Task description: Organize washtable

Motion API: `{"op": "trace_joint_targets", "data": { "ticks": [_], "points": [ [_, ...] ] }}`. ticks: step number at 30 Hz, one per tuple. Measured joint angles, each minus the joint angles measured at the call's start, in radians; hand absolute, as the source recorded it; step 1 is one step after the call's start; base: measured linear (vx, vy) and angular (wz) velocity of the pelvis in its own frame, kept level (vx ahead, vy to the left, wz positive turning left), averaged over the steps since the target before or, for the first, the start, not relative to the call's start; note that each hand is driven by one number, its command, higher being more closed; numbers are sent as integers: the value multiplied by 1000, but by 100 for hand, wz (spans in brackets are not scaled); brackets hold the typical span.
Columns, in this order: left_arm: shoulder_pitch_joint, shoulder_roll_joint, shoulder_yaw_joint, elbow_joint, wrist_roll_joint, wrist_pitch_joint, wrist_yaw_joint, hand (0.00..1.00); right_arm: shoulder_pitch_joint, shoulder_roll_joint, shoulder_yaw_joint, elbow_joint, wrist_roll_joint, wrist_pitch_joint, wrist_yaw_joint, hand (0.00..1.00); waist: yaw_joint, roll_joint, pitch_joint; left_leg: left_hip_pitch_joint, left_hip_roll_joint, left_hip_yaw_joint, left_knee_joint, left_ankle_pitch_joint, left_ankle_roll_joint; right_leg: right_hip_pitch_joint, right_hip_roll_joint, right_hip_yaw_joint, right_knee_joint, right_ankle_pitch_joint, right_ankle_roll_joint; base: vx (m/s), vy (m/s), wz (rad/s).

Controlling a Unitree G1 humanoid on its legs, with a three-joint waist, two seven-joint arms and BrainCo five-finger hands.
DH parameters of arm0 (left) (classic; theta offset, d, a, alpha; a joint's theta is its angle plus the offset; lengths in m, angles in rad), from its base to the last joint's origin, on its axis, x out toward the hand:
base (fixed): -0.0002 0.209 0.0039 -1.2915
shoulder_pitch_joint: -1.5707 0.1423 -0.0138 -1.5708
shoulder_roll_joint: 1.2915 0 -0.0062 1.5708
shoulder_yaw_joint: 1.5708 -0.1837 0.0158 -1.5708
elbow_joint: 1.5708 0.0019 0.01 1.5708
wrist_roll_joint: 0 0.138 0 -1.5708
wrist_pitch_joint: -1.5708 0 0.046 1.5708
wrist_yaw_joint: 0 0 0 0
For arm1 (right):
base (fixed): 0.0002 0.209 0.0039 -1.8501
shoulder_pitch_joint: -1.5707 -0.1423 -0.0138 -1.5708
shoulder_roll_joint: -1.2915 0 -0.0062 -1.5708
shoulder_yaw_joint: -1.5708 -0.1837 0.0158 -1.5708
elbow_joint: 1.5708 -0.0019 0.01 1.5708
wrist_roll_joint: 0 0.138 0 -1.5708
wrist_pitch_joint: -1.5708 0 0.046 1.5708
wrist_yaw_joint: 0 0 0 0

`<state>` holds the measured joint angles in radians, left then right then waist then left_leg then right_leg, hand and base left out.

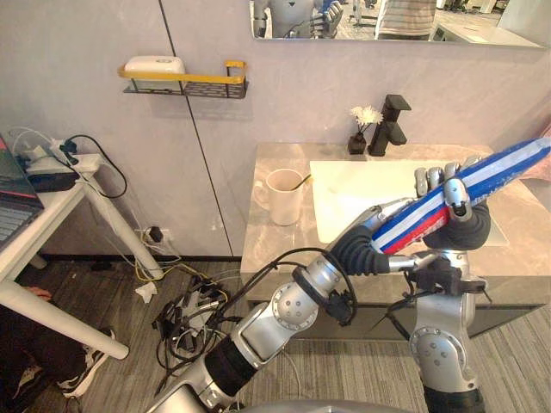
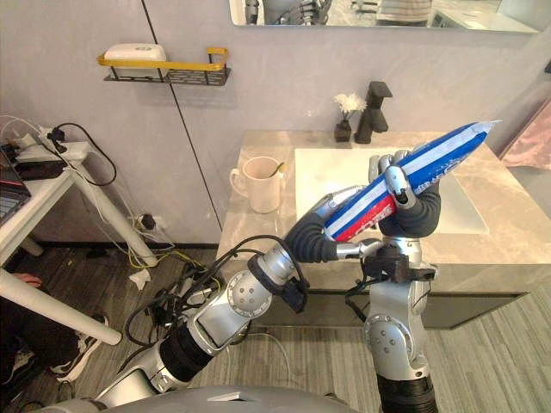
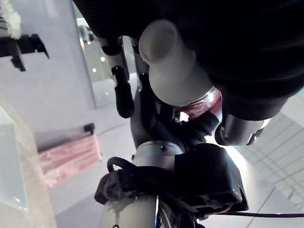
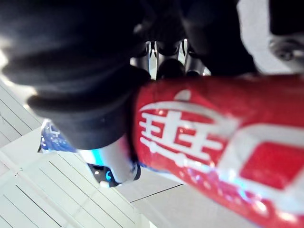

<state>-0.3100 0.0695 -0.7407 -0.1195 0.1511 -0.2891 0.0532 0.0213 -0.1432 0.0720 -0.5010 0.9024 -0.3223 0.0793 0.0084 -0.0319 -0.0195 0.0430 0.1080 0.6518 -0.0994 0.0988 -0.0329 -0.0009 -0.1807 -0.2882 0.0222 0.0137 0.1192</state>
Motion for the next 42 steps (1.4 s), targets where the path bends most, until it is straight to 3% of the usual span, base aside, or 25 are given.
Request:
{"op": "trace_joint_targets", "data": {
  "ticks": [9, 22, 31, 34, 42],
  "points": [
    [59, 14, 120, -56, 112, 0, -3, 0, 1, 10, 4, 2, -2, 7, 6, 100, 0, 2, 1, 3, 0, 0, -4, 0, 0, 1, 0, 0, 1, 0, 0, 0, 0, 0],
    [306, 52, 559, -242, 212, 1, 80, 0, 18, 38, -123, 42, -2, 7, -1, 100, 3, 21, 22, 3, -1, -2, -4, -5, -6, 6, 0, -4, -8, -1, -1, 0, 0, 0],
    [465, 43, 717, -254, 233, 11, 79, 0, 48, 33, -232, 46, -22, 8, -1, 100, 5, 11, 39, -11, -1, -26, -5, -3, -3, 16, 0, -35, -20, -2, -2, 16, -6, 8],
    [477, 27, 741, -167, 232, 15, 66, 0, 22, 2, -236, 100, -39, 13, -2, 100, 7, 9, 39, -27, -2, -37, -5, -2, -3, 11, 0, -45, -29, 0, 0, 3, 0, 13],
    [499, 2, 722, 254, 228, 70, 11, 0, -178, -118, -228, 252, -139, 30, -24, 100, 29, 3, 42, -68, -2, -53, -4, 1, -2, -10, 1, -63, -33, 2, 1, 31, -6, 7]
  ]
}}
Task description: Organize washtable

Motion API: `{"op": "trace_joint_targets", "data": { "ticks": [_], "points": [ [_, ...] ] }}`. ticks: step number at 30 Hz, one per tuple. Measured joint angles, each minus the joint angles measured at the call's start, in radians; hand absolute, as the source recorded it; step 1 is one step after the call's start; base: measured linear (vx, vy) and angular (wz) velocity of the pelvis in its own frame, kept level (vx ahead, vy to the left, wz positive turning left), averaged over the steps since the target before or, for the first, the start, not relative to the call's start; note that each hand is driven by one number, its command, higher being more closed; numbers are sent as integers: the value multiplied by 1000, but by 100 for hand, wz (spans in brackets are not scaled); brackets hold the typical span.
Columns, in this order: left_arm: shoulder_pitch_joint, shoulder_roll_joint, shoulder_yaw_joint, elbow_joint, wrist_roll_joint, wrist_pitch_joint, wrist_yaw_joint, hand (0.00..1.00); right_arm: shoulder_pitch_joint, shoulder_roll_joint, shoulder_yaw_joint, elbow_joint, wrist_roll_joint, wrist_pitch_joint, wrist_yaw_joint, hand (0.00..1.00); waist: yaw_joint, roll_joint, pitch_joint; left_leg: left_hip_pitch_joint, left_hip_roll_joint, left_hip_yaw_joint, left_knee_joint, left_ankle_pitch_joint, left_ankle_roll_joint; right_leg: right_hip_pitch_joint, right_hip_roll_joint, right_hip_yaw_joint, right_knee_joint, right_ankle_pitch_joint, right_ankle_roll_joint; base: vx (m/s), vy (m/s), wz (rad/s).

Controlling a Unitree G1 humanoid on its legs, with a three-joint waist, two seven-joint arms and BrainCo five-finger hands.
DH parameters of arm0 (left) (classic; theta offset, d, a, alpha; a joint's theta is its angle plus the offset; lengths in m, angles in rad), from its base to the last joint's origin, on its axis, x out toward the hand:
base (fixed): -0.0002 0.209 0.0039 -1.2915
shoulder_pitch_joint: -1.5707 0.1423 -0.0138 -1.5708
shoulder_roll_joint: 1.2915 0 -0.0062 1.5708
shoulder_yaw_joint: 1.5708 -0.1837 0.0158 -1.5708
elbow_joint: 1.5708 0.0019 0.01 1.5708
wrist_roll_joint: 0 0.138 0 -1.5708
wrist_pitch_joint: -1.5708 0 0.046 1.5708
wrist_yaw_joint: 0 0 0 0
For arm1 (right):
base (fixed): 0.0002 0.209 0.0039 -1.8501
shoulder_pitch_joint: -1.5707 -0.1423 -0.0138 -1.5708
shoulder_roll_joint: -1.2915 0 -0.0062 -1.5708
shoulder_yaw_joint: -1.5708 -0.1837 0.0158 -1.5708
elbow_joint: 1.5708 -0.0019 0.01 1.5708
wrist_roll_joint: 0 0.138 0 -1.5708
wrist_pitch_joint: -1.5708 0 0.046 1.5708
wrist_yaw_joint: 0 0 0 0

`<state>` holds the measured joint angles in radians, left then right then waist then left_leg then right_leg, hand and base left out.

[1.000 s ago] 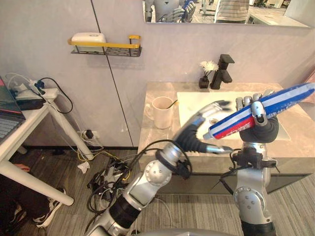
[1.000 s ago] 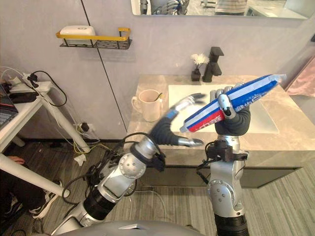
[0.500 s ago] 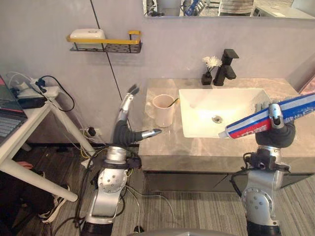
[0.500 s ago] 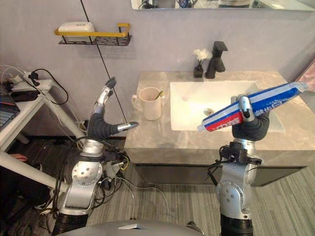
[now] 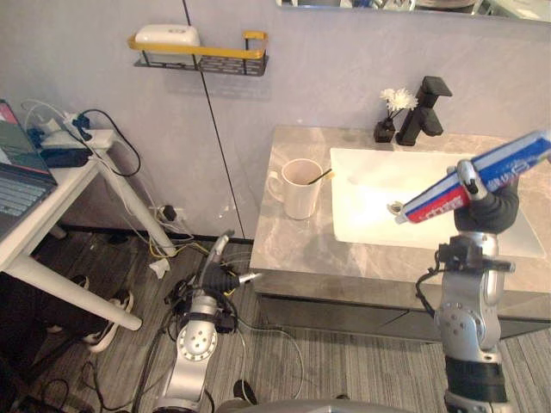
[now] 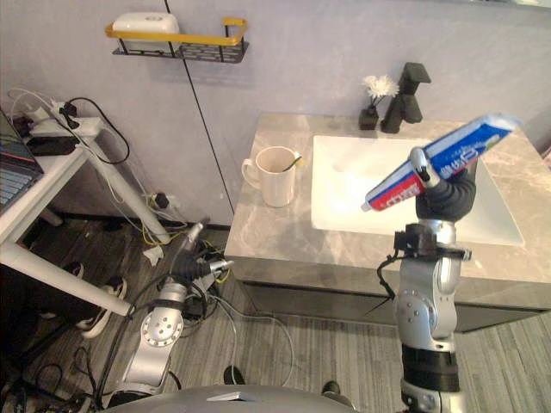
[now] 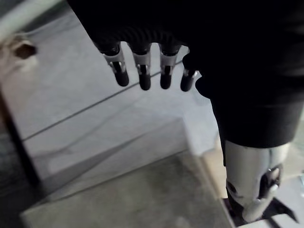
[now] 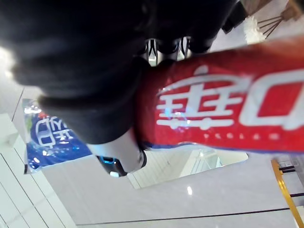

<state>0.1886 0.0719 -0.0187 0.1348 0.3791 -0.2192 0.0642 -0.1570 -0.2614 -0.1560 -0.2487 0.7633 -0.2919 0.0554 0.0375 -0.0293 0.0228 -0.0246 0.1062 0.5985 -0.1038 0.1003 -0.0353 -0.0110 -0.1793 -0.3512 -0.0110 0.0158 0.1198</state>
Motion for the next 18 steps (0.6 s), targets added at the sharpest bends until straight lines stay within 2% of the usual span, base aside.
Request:
{"op": "trace_joint_targets", "data": {
  "ticks": [5, 8, 15, 16, 18],
  "points": [
    [8, -10, 1, 251, -1, 32, -19, 0, -133, -66, 4, 119, -30, 21, -35, 100, 9, -19, 12, -9, 1, -4, 0, 0, 0, -4, 0, -11, 0, 2, 1, 25, -3, 4],
    [17, -32, 1, 309, -1, 52, -37, 0, -187, -104, 10, 164, -60, 22, -55, 100, 28, -21, 13, -26, 2, -5, 0, 0, 0, -21, 0, -16, 0, 16, 3, -1, 3, 2],
    [18, -34, 1, 421, -20, 68, -46, 0, -349, -162, 79, 299, -138, 43, -101, 100, 43, -22, 16, -42, 6, -4, -1, -1, 0, -40, 0, -14, -2, 31, -1, -46, 2, -1],
    [23, -34, -20, 463, -21, 71, -44, 0, -481, -185, 98, 365, -156, 43, -133, 100, 62, -24, 42, -66, 18, -4, -1, 11, -7, -62, 7, -15, -5, 33, -13, -136, -58, -2],
    [25, -35, -26, 476, -26, 73, -44, 0, -504, -193, 110, 380, -156, 44, -148, 100, 74, -28, 44, -73, 24, -4, -1, 19, -5, -67, 14, -15, -11, 36, -18, -65, -33, -1]
  ]
}}
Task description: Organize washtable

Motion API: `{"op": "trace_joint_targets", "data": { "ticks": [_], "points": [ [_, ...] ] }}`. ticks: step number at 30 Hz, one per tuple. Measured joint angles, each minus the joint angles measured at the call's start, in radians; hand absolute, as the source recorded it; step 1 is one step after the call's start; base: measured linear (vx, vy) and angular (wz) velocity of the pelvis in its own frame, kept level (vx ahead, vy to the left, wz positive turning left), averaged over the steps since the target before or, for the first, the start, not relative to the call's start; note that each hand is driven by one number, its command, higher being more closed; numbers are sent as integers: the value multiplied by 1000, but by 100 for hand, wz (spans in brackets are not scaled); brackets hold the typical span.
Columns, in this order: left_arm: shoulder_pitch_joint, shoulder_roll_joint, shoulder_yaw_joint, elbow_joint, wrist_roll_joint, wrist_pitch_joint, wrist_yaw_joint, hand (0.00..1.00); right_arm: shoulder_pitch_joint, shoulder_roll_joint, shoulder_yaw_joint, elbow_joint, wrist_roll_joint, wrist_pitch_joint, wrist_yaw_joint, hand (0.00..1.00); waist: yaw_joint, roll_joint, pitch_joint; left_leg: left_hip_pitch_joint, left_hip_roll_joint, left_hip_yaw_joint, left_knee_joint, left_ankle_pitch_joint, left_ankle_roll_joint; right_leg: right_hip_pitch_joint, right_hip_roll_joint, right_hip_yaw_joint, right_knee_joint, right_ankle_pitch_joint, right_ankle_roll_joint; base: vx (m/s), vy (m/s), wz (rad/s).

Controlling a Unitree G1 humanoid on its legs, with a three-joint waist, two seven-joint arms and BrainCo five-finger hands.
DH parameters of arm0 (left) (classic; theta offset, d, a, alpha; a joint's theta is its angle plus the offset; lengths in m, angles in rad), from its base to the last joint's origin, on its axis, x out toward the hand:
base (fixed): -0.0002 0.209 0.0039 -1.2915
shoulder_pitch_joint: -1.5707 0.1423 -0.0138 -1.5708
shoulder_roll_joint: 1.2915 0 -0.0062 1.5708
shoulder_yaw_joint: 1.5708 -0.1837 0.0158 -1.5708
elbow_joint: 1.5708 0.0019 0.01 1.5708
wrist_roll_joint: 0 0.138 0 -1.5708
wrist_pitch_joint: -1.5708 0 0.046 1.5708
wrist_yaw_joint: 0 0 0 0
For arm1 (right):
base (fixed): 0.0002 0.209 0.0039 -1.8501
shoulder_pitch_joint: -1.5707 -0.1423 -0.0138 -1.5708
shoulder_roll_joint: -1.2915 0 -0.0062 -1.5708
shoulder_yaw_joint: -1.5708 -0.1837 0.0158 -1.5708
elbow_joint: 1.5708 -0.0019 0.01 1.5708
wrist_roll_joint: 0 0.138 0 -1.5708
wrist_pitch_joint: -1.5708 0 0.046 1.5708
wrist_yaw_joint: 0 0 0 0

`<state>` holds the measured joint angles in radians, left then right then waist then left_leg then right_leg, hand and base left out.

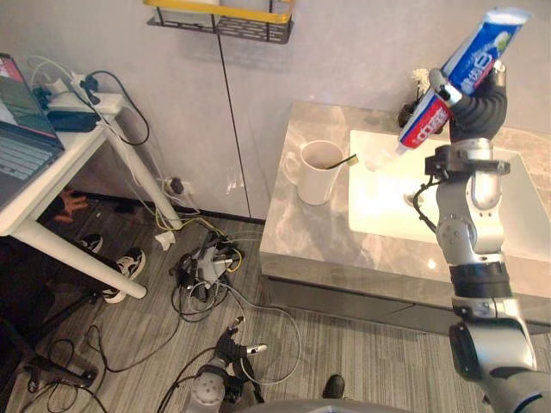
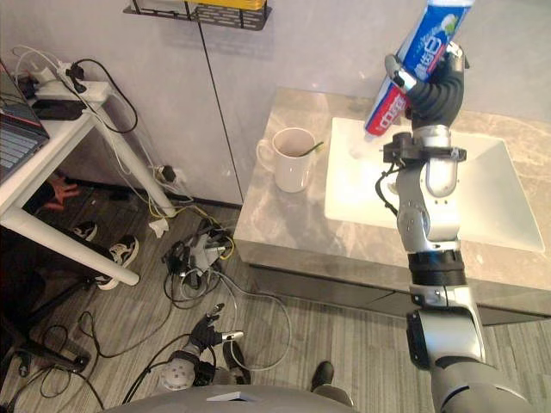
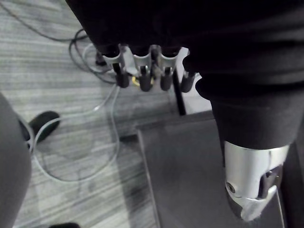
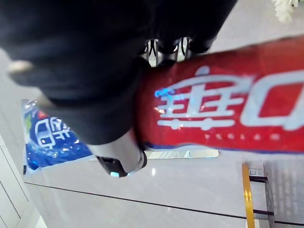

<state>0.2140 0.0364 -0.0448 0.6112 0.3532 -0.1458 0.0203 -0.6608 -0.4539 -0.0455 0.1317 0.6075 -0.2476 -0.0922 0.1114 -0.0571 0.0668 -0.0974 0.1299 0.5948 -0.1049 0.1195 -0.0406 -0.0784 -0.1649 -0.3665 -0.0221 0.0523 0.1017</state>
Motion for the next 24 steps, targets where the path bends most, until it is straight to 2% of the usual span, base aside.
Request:
{"op": "trace_joint_targets", "data": {
  "ticks": [2, 9, 15, 24],
  "points": [
    [-2, 1, -2, 5, -8, 1, 1, 0, -8, 0, 1, 1, 0, 0, -4, 100, 9, -7, 5, -1, 2, -1, 0, 9, 8, 1, 3, -1, -4, 1, -1, 0, 0, 0],
    [-29, 7, -1, 17, -33, 1, 16, 0, -156, 7, 3, 38, 1, -3, -40, 100, 14, -43, 32, -27, 2, -14, 0, 17, 11, -12, 4, -12, -10, 3, -4, 8, -1, 6],
    [-55, 6, 9, 45, -34, 8, 35, 0, -183, 36, 4, 38, 1, -3, -44, 100, 36, -46, 41, -36, 3, -27, 0, 22, 7, -9, 8, -24, -21, 4, -5, 19, -5, 6],
    [-61, 5, 44, 53, -34, 12, 48, 0, -188, 62, 7, 29, 4, -4, -44, 100, 35, -44, 59, -57, 18, -33, 0, 31, 4, -26, 22, -28, -22, 7, -9, 0, 0, 0]
  ]
}}
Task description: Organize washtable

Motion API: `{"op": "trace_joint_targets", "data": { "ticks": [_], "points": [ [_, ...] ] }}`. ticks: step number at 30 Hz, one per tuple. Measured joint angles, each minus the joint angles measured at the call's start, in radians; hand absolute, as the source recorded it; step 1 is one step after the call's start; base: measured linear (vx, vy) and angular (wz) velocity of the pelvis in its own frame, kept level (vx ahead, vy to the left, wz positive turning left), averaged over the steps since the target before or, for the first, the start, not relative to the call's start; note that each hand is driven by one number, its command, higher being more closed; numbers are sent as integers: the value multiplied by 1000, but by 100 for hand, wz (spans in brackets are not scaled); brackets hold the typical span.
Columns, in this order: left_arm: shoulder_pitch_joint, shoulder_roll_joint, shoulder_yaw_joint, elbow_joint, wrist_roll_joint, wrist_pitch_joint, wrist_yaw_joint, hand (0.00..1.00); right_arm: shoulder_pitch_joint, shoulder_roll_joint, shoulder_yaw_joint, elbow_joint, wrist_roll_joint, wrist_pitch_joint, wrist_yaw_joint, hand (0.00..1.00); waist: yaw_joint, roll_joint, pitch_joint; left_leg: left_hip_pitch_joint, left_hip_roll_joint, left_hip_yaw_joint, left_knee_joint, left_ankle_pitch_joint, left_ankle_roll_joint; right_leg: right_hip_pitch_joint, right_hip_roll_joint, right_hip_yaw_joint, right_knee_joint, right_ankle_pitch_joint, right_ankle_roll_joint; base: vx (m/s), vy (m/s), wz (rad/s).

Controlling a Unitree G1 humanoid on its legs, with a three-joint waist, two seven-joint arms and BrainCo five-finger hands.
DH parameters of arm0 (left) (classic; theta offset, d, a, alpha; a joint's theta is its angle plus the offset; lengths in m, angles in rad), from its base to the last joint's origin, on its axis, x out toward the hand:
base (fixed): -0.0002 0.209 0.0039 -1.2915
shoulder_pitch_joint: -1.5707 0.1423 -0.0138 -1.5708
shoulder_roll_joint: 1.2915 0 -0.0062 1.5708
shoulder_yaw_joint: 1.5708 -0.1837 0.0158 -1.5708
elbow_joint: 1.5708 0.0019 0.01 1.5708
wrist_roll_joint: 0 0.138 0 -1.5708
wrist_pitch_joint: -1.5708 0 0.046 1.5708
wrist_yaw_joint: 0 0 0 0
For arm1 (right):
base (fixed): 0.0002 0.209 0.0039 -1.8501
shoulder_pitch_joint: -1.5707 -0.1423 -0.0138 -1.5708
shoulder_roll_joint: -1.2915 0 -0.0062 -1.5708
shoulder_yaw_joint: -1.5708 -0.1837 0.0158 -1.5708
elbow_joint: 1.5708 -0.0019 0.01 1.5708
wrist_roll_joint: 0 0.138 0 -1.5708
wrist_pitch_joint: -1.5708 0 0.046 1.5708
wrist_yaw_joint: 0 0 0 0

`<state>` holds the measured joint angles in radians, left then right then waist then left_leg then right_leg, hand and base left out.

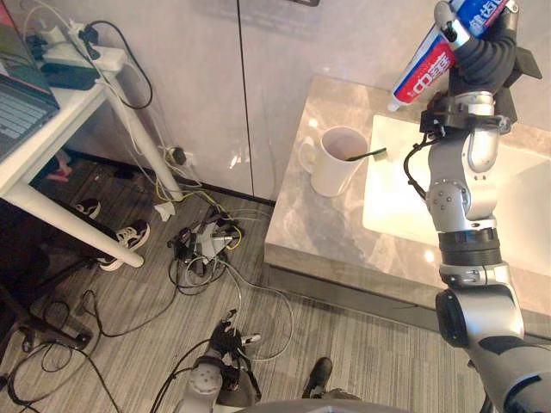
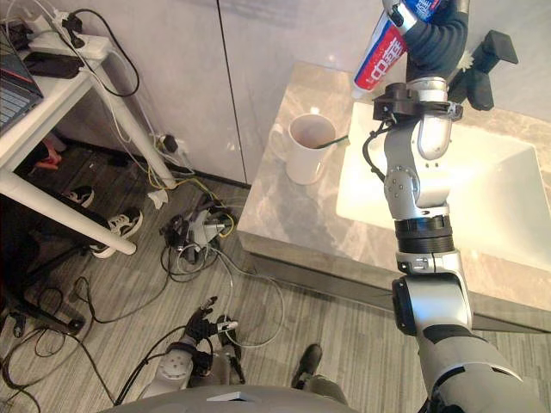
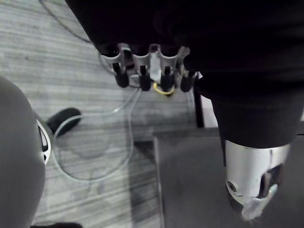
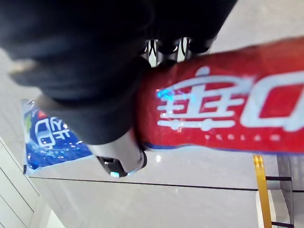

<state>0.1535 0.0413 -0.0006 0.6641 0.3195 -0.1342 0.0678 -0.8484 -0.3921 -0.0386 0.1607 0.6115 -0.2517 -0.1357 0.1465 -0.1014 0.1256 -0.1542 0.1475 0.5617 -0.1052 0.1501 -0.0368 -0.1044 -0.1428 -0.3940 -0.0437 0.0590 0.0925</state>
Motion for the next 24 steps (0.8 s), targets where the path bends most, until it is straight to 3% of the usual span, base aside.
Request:
{"op": "trace_joint_targets", "data": {
  "ticks": [12, 24],
  "points": [
    [-7, 13, 21, -1, 0, 4, 5, 0, 3, 32, 30, -10, 40, 0, 29, 100, -2, -13, 34, -1, -1, -1, 0, 0, 0, 1, 0, -1, -2, 0, 0, -1, 0, 0],
    [-5, -5, 77, -1, 1, 7, 6, 0, 144, 95, 45, -134, 81, 1, 86, 100, -7, -16, 35, 2, -2, 5, 0, -9, -5, 0, -2, 1, 2, 1, 2, 0, 0, 0]
  ]
}}
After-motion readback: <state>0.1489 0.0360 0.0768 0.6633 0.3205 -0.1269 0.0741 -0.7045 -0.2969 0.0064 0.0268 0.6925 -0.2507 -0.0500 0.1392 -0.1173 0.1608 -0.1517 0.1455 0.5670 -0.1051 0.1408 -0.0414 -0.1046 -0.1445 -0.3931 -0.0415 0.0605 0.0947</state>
